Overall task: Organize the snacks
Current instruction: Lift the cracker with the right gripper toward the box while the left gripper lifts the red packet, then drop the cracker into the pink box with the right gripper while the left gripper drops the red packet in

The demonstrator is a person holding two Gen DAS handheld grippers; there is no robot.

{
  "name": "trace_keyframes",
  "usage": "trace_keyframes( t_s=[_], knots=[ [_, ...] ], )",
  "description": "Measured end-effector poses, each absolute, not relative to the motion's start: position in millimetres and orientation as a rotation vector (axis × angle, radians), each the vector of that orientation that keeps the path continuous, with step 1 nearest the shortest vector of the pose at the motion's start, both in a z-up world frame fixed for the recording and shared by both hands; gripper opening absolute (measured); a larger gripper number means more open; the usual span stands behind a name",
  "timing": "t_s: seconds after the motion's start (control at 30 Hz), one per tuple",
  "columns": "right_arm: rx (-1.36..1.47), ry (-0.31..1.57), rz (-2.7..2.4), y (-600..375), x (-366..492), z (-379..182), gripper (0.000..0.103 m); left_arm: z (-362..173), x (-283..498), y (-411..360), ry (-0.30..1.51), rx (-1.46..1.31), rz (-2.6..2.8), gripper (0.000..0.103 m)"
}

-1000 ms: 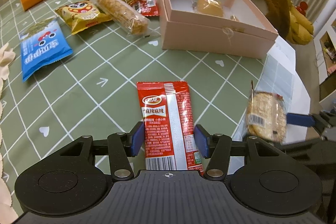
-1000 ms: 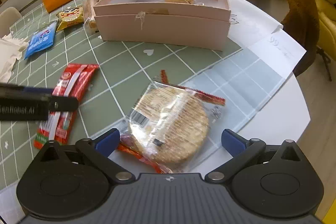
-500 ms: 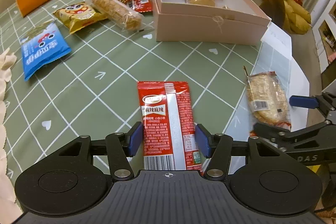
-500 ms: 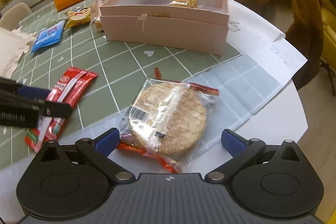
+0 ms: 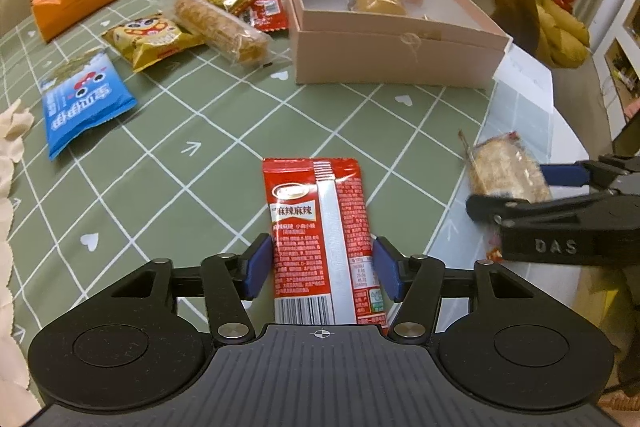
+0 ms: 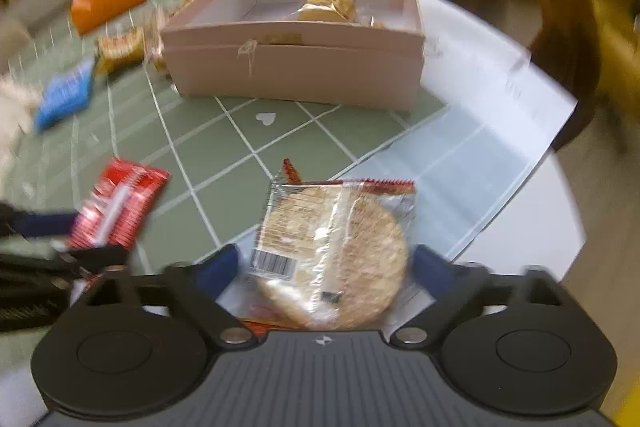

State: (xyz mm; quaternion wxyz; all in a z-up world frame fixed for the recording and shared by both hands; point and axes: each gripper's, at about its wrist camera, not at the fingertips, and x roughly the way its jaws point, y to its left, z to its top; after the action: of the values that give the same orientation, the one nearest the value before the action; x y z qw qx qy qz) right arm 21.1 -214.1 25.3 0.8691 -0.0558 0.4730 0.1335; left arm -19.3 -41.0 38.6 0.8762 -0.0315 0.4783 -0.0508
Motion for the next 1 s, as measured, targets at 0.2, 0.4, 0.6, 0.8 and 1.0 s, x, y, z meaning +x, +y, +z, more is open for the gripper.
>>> trace_keyframes(
  t_s=[0.2,0.4,0.6,0.8,1.0],
  knots=[
    [-0.016,0.945,0.364,-234.8,26.0,59.2,0.079,70.4,-10.4,-29.1,0.888,-0.199,-0.133,0.048],
    [-0.017,0.731,0.380,-252.3,101.3,174.2,0.079,176.2,66.4,-28.6,0.640,-0.150,-0.270,0.049],
    [0.044,0.828,0.361,-235.4,221.1,175.6,0.080,133.4,181.1,-32.9,0.793,-0.255,-0.327,0.052],
    [-0.052,0.978,0.268,-201.3,285.6,126.5,0.081,104.5,192.5,7.7,0.841,-0.357,-0.234,0.050],
    [-0.043,0.963,0.370,-167.4,281.7,128.2,0.085,94.9,149.2,85.6,0.801,-0.482,0.020,0.050]
  ],
)
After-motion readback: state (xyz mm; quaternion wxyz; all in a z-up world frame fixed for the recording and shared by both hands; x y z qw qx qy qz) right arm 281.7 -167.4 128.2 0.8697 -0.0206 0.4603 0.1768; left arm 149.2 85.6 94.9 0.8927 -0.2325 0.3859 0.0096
